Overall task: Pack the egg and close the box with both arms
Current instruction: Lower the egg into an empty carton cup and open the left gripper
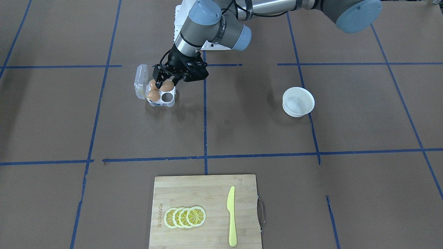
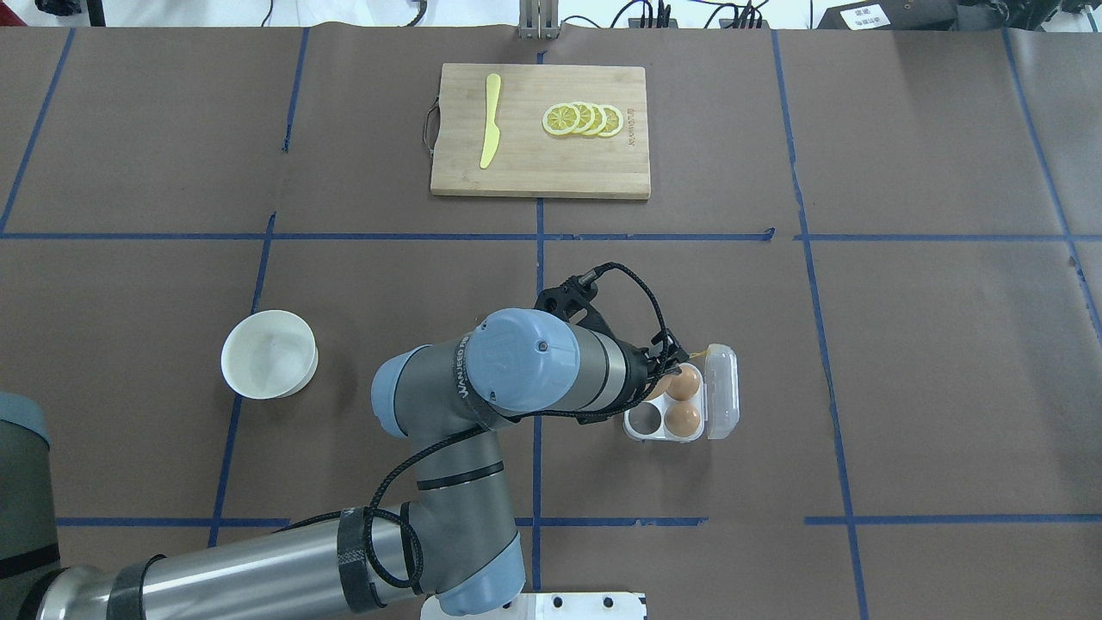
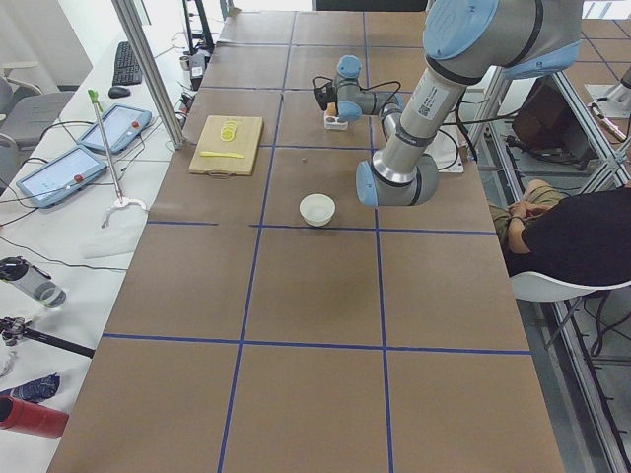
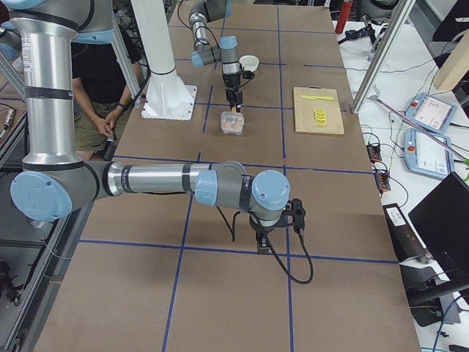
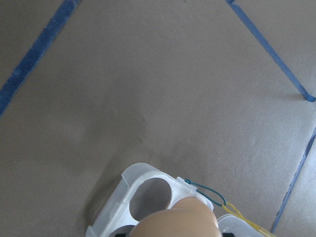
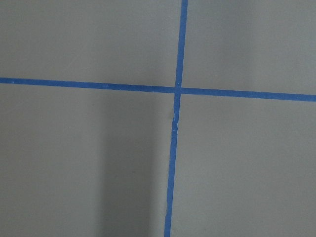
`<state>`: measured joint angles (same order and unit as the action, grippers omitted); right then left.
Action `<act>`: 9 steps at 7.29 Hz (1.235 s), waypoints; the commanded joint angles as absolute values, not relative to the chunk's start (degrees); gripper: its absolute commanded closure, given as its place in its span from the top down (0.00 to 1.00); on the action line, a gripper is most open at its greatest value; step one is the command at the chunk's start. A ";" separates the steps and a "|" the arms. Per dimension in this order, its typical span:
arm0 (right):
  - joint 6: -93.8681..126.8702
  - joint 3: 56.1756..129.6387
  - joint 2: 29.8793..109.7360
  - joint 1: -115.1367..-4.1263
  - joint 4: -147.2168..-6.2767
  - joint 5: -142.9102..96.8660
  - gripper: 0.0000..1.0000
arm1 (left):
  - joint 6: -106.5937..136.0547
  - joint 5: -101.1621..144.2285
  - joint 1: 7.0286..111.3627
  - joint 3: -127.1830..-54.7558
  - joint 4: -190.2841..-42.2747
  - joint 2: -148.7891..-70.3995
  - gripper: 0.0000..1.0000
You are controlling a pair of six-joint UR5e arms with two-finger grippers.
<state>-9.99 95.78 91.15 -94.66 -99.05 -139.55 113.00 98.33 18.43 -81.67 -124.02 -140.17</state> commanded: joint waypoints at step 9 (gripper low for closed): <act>-9.76 95.89 87.72 -94.39 -99.14 -139.13 1.00 | 112.15 99.05 20.29 -84.27 -123.76 -139.66 1.00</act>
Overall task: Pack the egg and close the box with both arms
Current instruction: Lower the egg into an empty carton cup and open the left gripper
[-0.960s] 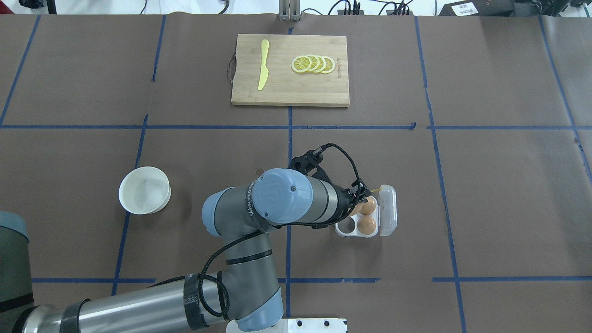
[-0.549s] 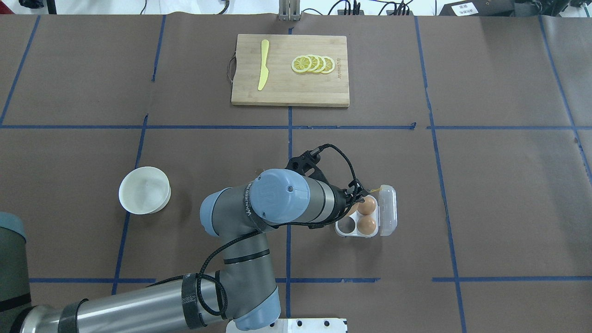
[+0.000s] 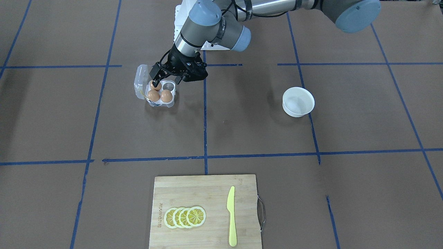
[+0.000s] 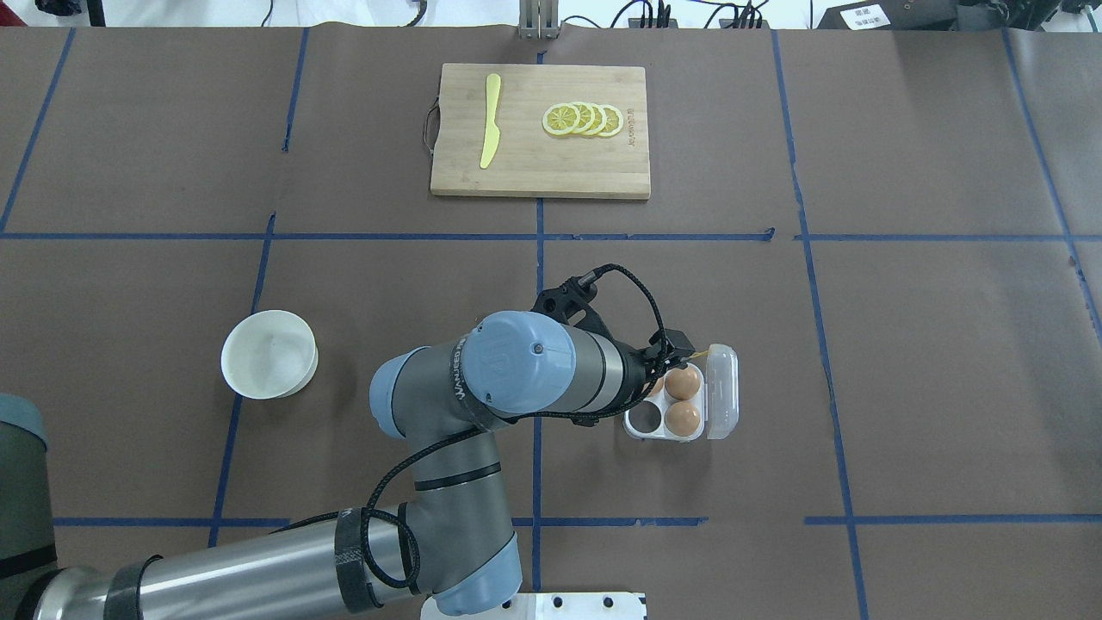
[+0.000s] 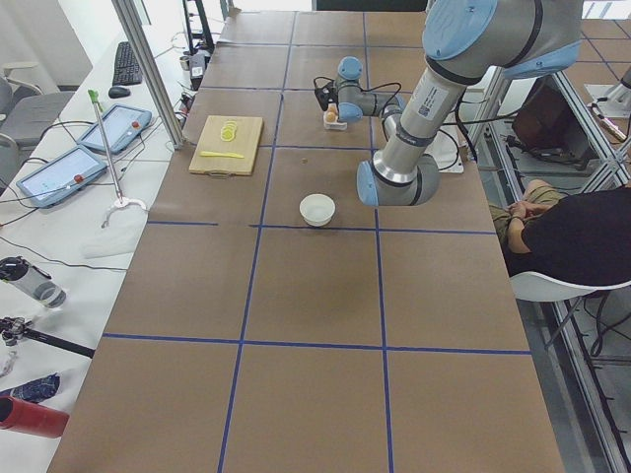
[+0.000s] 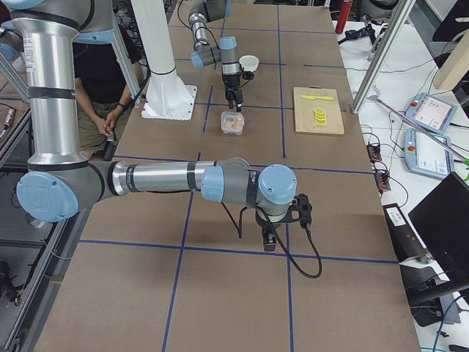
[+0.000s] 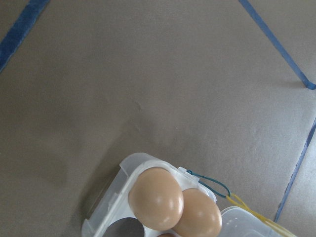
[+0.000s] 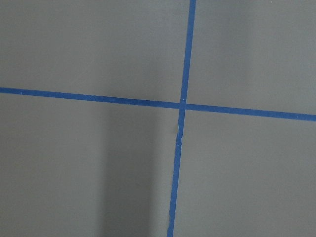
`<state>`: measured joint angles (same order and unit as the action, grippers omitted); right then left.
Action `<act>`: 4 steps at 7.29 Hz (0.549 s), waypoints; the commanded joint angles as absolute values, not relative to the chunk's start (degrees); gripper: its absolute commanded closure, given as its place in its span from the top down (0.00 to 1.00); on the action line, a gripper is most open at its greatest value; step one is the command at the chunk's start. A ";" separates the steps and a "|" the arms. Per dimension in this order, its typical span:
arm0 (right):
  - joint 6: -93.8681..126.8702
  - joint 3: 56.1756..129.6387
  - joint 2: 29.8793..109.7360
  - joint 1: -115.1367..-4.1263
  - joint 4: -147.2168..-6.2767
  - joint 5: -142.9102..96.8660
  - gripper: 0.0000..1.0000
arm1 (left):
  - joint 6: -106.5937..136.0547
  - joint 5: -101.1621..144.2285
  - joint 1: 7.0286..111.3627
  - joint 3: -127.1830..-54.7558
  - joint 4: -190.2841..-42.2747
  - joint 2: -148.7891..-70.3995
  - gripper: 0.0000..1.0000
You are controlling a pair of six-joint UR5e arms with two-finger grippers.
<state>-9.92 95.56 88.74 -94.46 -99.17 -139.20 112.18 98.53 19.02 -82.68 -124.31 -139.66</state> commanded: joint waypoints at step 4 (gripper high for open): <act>0.04 100.17 88.41 -92.04 -97.38 -140.54 1.00 | 106.82 108.17 29.77 -89.73 -114.20 -137.56 1.00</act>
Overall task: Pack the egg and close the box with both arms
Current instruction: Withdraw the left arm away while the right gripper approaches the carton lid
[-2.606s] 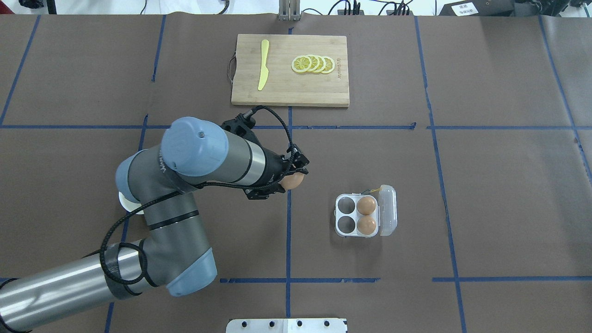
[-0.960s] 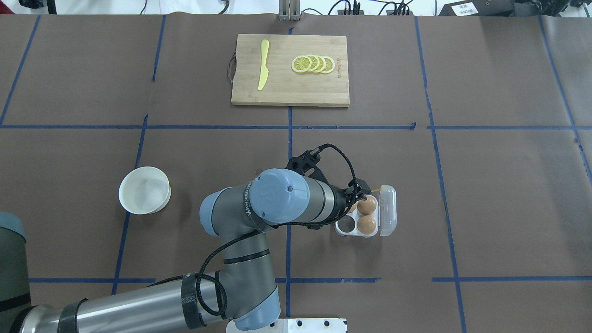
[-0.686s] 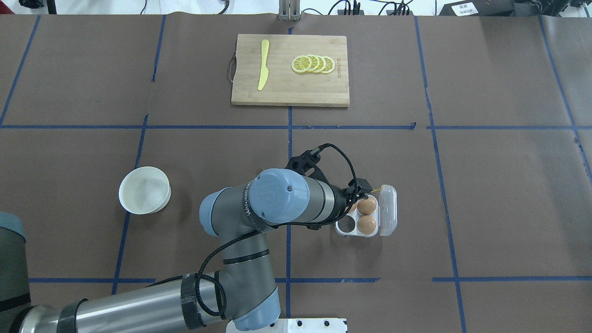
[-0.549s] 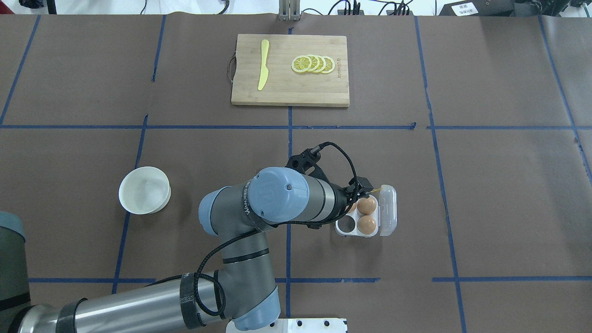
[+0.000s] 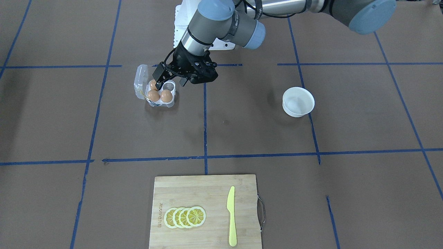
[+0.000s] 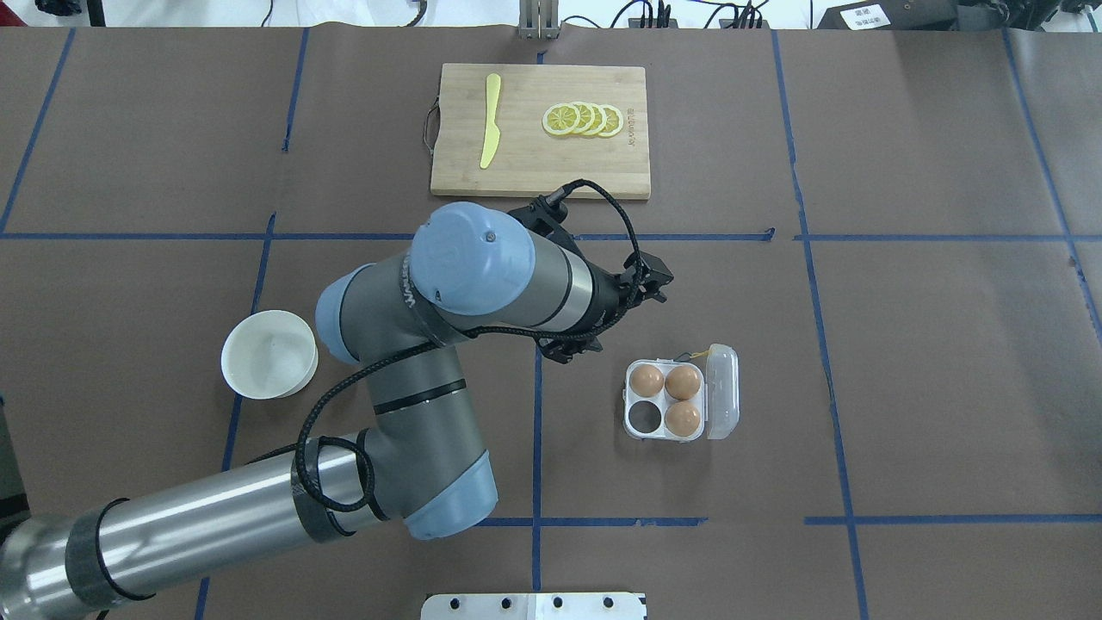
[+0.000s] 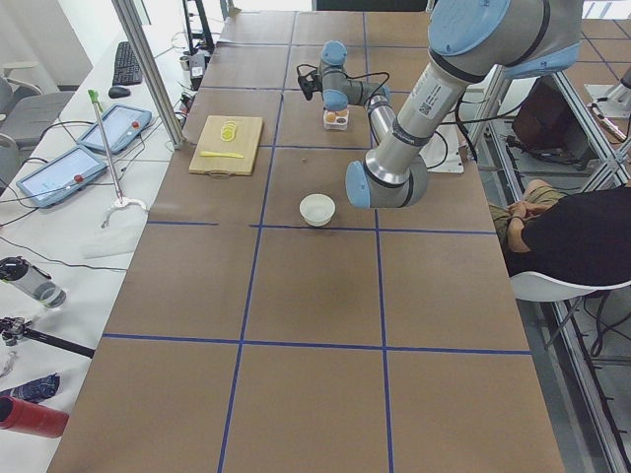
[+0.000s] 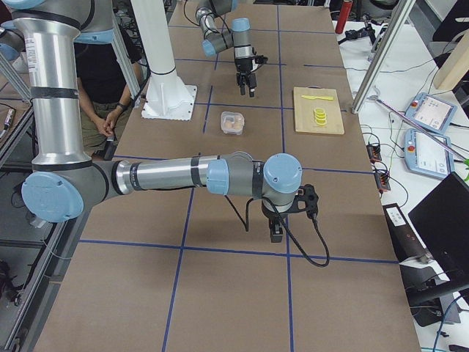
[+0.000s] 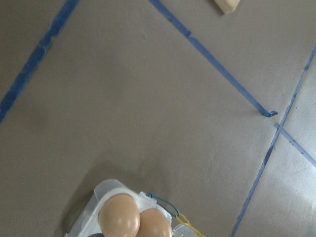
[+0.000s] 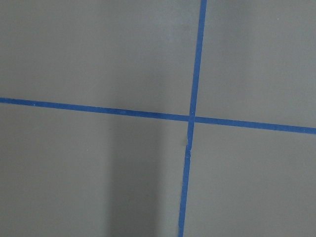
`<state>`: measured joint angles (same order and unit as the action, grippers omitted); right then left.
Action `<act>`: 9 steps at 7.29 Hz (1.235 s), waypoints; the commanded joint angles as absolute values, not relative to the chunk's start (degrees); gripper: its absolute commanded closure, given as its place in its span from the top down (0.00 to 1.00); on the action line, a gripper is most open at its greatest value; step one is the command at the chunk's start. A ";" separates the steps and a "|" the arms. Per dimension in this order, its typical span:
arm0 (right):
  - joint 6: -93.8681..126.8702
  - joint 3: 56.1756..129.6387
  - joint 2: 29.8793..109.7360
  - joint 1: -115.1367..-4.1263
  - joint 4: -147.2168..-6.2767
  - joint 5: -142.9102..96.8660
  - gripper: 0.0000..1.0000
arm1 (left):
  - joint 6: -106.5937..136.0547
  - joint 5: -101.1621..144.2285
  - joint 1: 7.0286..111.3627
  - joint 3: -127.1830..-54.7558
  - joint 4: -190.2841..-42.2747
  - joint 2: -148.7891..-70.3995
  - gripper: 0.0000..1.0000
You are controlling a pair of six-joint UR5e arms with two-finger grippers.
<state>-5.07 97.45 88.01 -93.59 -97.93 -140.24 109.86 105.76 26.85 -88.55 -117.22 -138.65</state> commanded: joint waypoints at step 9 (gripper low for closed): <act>74.19 112.32 104.15 -45.51 -45.57 -114.13 0.58 | 64.47 109.25 51.73 -106.08 -100.02 -117.27 1.00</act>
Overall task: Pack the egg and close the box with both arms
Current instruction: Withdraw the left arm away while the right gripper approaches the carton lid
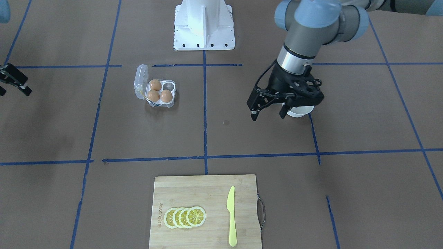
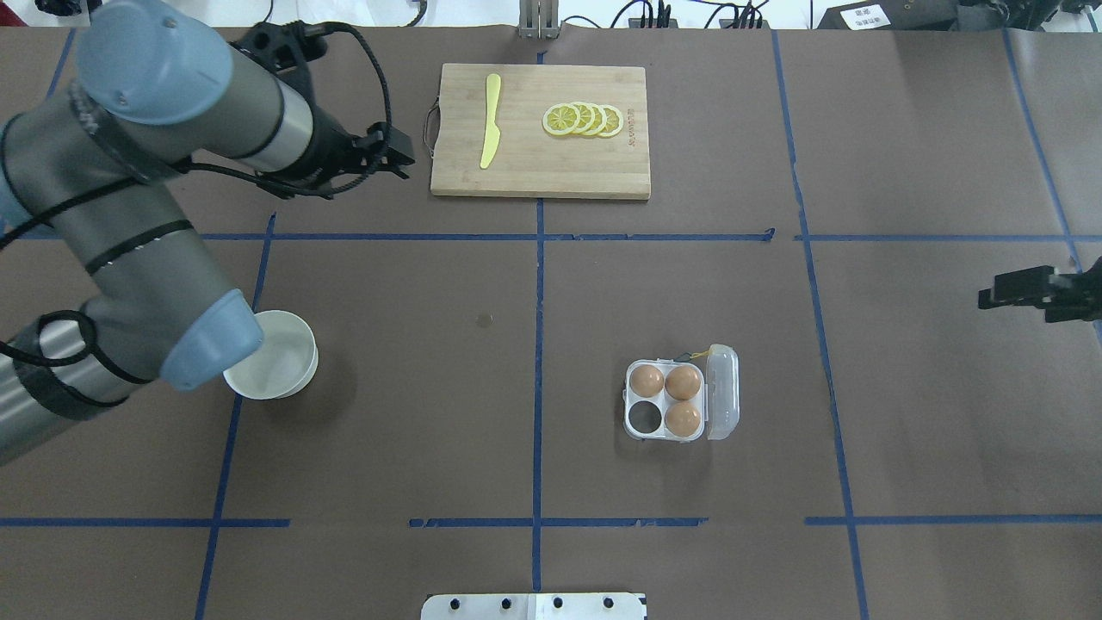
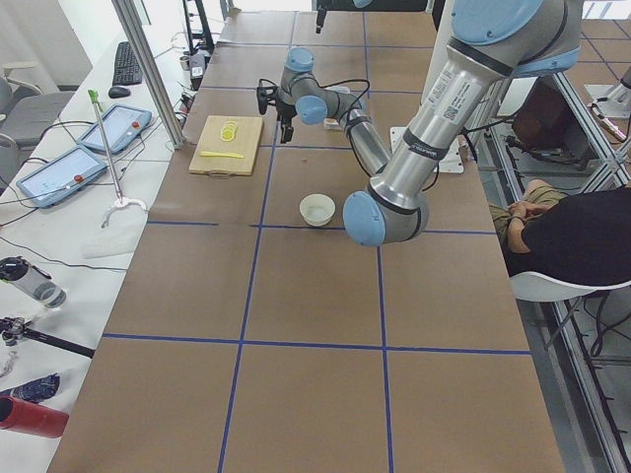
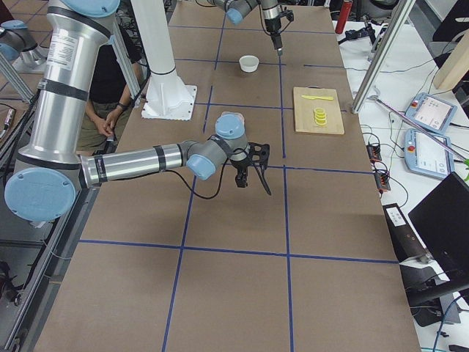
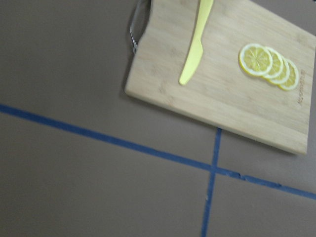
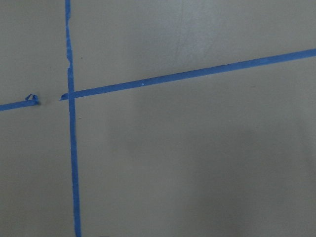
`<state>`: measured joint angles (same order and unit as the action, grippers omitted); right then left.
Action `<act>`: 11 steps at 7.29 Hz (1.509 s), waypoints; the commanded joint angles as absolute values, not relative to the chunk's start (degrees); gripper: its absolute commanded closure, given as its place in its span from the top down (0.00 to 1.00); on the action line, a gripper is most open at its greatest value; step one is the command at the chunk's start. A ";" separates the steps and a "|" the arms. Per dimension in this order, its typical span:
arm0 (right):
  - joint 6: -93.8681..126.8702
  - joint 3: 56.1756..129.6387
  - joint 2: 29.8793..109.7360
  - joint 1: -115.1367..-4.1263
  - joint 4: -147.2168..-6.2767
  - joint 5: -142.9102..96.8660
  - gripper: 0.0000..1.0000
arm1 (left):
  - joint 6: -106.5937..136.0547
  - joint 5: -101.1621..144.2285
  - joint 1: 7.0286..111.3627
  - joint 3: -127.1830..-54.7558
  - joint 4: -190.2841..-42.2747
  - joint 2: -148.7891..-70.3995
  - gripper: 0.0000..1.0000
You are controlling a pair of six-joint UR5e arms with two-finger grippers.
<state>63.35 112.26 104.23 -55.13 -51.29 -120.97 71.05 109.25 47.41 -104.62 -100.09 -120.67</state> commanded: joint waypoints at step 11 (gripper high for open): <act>77.17 116.02 91.14 -30.06 -55.28 -107.67 0.00 | 45.70 109.60 62.14 -105.73 -100.37 -108.72 1.00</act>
